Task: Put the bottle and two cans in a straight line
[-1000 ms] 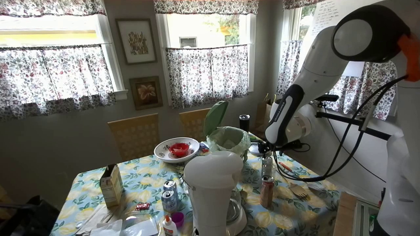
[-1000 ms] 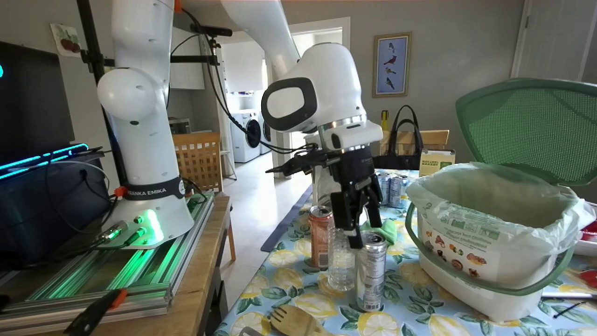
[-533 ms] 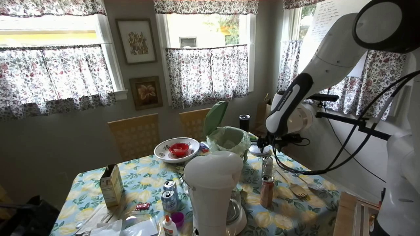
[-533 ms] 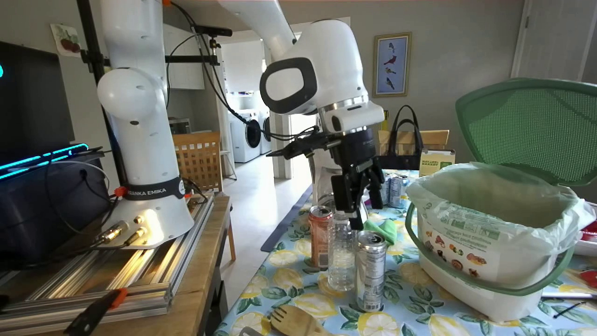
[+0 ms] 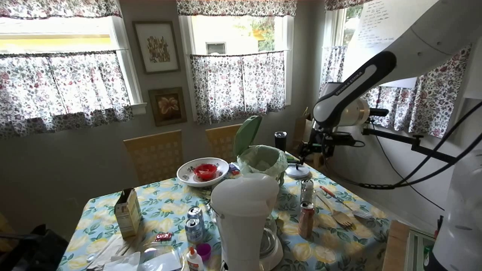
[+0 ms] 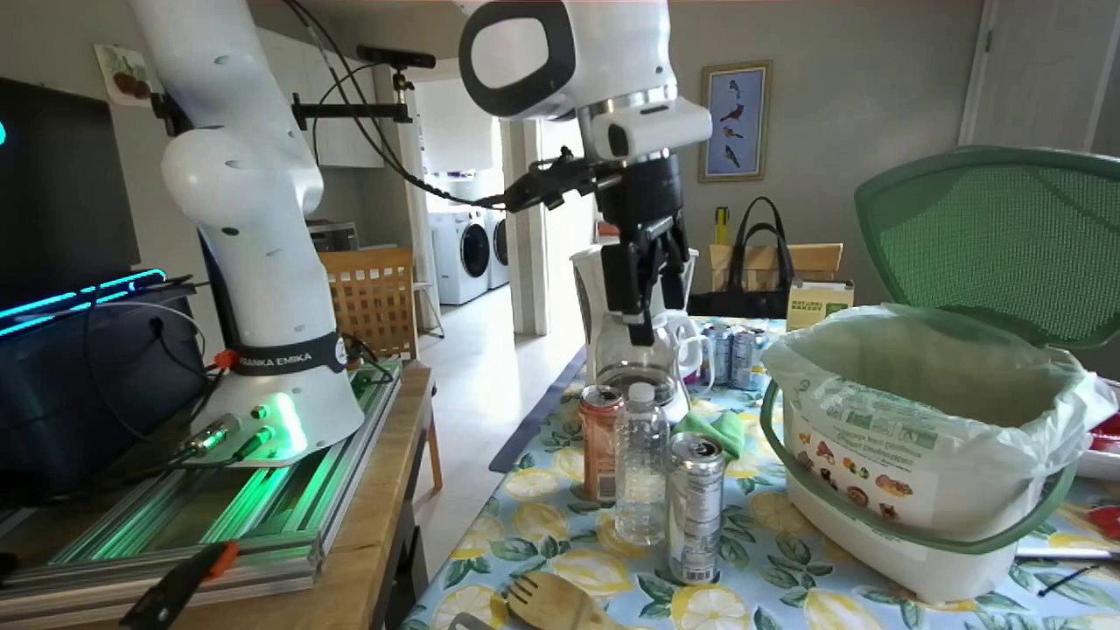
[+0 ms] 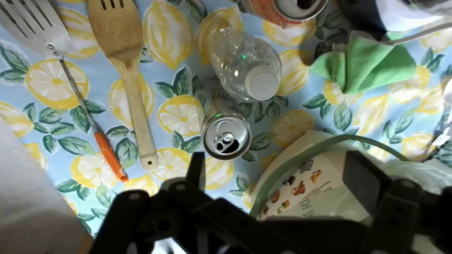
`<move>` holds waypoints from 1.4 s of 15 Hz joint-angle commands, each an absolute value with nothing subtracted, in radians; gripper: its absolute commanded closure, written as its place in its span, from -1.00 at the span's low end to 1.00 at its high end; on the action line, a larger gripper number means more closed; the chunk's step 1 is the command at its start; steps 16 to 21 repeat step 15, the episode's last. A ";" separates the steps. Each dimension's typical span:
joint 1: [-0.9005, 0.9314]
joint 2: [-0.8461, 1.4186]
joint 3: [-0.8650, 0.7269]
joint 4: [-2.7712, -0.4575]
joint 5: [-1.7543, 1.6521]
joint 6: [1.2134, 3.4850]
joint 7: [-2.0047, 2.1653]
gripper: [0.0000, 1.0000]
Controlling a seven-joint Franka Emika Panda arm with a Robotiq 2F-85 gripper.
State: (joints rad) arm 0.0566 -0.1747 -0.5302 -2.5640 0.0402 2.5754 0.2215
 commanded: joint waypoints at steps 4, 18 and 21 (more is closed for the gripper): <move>-0.126 -0.359 -0.348 -2.600 0.082 2.368 0.003 -1.00; -0.178 -0.357 -0.287 -2.593 0.068 2.376 -0.045 -1.00; -0.178 -0.357 -0.287 -2.593 0.068 2.376 -0.045 -1.00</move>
